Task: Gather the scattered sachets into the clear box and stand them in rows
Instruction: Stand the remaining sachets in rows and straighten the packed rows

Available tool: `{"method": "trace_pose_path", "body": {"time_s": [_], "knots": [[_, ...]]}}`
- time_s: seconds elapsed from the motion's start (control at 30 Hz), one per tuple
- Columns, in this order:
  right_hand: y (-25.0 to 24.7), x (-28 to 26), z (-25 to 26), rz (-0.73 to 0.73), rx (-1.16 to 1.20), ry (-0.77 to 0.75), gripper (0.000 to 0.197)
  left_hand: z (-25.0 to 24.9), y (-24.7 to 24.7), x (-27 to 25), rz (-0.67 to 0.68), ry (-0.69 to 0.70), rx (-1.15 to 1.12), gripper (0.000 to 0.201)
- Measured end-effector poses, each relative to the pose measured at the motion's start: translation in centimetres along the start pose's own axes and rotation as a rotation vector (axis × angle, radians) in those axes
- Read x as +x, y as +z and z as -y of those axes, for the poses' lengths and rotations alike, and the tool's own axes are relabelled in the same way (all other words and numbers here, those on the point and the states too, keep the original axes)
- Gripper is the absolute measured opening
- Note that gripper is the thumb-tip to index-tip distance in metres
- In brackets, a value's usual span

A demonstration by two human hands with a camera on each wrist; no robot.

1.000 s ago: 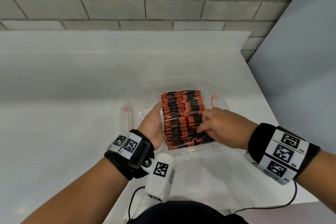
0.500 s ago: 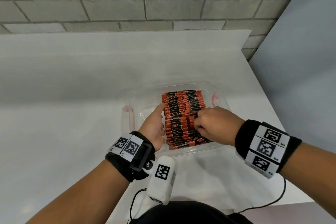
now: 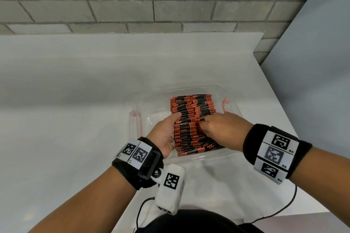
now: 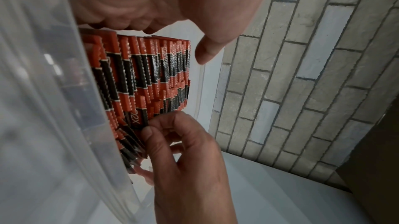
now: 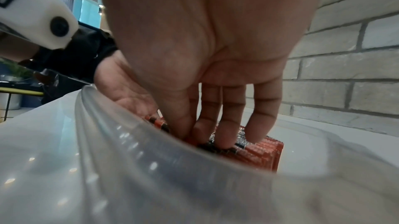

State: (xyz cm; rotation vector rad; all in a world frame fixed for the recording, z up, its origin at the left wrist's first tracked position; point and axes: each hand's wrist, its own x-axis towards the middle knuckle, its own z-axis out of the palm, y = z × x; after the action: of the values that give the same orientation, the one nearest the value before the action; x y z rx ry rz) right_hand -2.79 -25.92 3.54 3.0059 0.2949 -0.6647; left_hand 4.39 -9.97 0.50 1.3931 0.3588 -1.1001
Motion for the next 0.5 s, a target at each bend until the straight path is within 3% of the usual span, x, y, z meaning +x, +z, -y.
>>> {"method": "trace_pose_path", "body": {"time_s": [0.23,0.5], "knots": [[-0.8,-0.7,-0.4,-0.017,-0.03,-0.033,0.022,0.0,0.2,-0.2,0.017,0.024,0.029,0.02],[-1.6,-1.6,-0.5,0.071,-0.115,0.007,0.029,0.2,0.0,0.0,0.025,0.024,0.041,0.019]]}}
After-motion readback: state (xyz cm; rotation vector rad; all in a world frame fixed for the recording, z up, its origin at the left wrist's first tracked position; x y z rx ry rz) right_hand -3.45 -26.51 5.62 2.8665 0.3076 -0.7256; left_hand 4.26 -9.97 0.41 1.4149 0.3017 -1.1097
